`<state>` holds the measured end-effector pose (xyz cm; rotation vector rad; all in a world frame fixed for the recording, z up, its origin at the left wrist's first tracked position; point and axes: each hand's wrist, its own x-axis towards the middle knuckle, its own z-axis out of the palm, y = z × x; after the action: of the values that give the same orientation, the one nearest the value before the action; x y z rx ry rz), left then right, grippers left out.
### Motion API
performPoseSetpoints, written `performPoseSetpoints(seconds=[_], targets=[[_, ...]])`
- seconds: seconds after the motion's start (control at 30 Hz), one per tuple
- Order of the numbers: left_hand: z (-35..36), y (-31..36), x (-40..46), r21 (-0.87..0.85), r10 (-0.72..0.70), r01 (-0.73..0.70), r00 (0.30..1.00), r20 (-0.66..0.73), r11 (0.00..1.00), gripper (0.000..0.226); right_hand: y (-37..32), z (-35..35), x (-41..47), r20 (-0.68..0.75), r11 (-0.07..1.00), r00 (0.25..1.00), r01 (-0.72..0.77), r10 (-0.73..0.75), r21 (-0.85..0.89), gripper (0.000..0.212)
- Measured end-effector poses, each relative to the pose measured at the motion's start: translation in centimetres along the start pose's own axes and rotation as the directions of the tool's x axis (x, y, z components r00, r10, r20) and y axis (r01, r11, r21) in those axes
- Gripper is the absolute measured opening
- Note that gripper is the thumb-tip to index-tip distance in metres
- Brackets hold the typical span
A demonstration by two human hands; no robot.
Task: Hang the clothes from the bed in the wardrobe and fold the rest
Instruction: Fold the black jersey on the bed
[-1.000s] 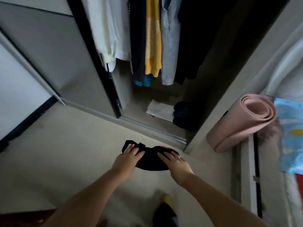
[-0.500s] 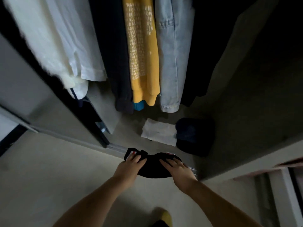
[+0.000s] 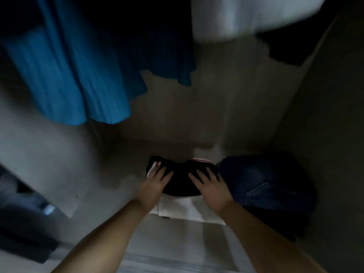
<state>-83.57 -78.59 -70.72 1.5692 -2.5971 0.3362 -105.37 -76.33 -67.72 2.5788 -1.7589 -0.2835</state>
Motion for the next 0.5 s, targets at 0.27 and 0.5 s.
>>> performPoseSetpoints(seconds=[0.27,0.5], targets=[[11.9,2.6,-0.8,-0.054,-0.081,0.096,0.968,0.236,0.994,0.141,0.1,14.0,1.9,0.064,0.991,0.989,-0.134,0.134,-0.011,0.128],[7.2,2.8,-0.8,0.075,-0.017,-0.017,0.901,0.434,0.997,0.102,0.1,9.3,0.2,0.291,0.992,0.955,-0.091,0.063,0.084,0.077]])
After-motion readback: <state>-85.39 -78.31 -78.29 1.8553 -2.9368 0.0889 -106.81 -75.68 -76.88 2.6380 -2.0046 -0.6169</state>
